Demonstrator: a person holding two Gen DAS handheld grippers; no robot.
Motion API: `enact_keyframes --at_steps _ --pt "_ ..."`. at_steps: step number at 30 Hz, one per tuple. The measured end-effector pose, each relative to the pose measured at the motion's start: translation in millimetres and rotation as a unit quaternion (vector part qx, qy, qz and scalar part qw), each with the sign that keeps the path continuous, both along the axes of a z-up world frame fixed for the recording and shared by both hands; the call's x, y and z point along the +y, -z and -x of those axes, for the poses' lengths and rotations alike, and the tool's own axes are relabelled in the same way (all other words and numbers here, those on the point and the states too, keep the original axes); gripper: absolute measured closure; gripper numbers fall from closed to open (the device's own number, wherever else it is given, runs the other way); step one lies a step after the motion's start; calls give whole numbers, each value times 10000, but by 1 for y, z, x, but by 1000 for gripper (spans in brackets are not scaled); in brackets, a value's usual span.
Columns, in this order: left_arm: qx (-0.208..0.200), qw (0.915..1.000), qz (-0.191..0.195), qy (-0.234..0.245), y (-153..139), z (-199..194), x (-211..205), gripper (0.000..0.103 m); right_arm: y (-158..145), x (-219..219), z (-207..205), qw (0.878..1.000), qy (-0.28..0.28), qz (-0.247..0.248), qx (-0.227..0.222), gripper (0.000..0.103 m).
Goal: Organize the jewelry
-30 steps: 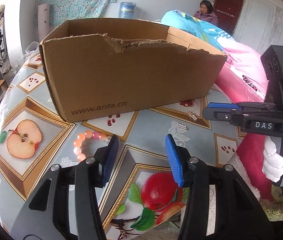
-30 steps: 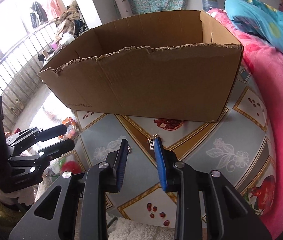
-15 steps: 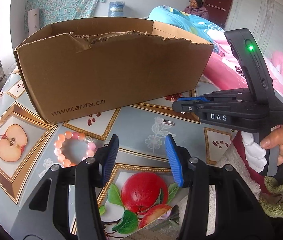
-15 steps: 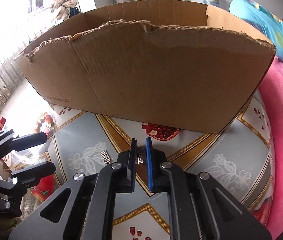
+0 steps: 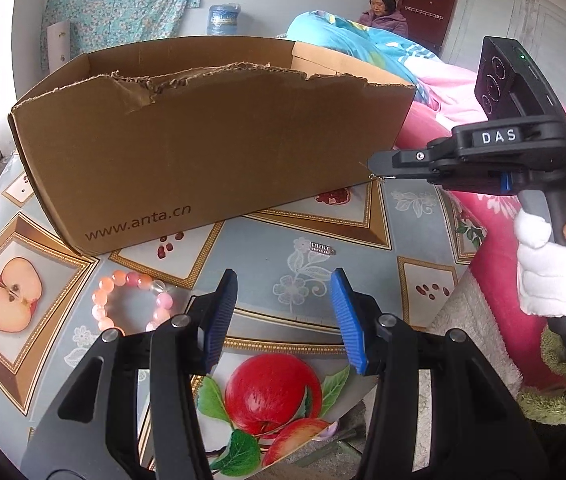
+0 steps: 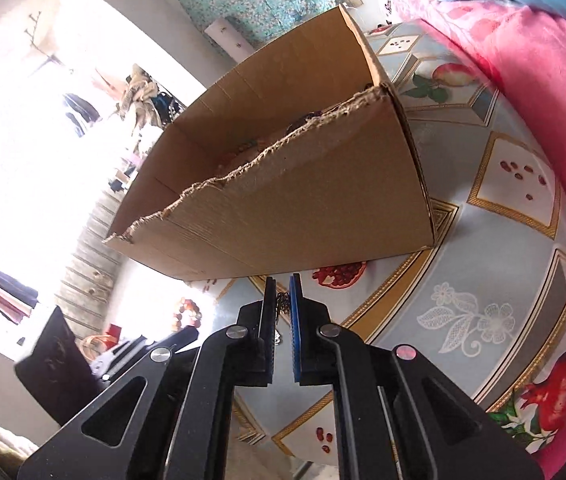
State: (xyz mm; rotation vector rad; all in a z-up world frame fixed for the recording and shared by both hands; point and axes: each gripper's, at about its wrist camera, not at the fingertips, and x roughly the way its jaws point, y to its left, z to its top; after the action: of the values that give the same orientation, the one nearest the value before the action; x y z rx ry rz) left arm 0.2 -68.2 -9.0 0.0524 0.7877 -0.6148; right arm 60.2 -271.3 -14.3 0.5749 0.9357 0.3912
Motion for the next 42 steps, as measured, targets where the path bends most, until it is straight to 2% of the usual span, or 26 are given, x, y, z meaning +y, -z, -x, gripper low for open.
enact_keyframes --at_steps 2,3,5,6,8,11,13,21,24,30,36,42 --pt "2 10000 -13 9 1 0 -2 57 7 -4 0 9988 -53 -474 126 96" --pt "11 10000 -5 13 1 0 -3 57 11 -5 -1 9984 -29 -524 218 96" --pt "9 10000 -4 32 1 0 -4 57 16 -1 0 9994 66 -68 341 96" --pt "2 10000 -20 40 1 0 -4 57 19 0 0 9992 49 -100 378 96" --pt "-7 10000 -57 56 1 1 -6 57 23 -1 -1 9977 -27 -551 400 96" --pt "10 9999 -84 90 3 0 -8 57 31 0 -4 9981 69 -85 606 96" --pt "13 9999 -115 110 4 0 -10 57 35 0 -4 9979 23 -119 640 95" --pt "-13 9997 -180 188 6 -1 -18 57 22 -6 8 9953 243 879 339 95" --pt "-31 9995 -187 260 7 -1 -21 57 14 2 11 9938 85 1085 212 95" --pt "-33 9993 -199 324 9 -3 -29 57 8 29 11 9816 -293 1886 11 95" --pt "-49 9989 -300 345 10 -3 -34 57 10 37 3 9794 -402 1975 96 95" --pt "-59 9990 -335 301 10 -3 -36 57 7 57 1 9636 -480 2628 -33 95"
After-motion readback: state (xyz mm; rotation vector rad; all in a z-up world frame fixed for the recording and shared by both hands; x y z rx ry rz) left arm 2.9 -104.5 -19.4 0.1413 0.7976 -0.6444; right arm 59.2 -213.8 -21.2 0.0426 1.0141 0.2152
